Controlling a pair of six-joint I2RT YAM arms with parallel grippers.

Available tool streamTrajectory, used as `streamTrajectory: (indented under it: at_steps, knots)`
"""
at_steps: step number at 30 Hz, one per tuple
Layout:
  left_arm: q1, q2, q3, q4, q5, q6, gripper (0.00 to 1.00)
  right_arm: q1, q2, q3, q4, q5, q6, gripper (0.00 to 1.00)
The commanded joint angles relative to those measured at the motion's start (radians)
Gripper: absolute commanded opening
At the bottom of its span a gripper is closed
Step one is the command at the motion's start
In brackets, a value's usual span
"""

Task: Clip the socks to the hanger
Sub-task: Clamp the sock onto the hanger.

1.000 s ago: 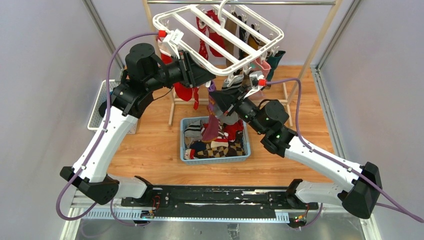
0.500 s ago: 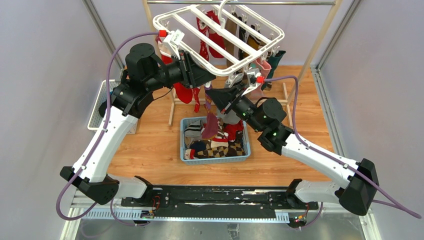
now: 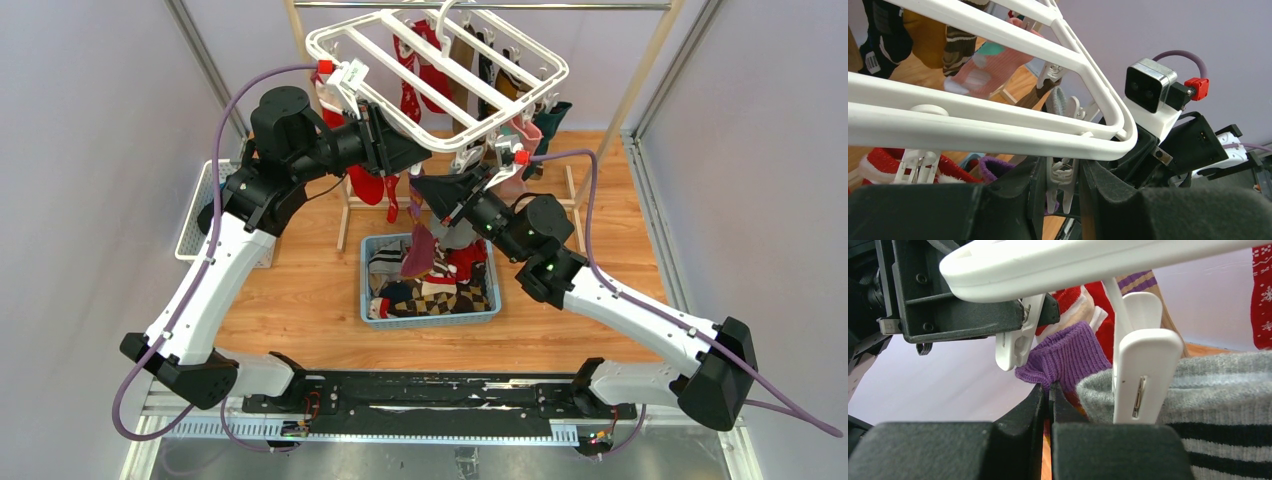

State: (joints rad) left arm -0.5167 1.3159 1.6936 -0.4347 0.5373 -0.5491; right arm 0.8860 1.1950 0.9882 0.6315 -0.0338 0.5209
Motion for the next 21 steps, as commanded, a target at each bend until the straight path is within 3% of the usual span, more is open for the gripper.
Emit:
streamTrajectory:
  at_steps: [1,21]
  knots:
    - [0.0,0.01,-0.003,0.014,-0.016,0.011,0.0,0.013,-0.001,0.04,0.04,-0.014,0.016,0.0]
    - [0.0,0.007,0.003,0.008,-0.039,0.029,0.0,0.014,-0.067,-0.03,0.029,-0.019,0.027,0.0]
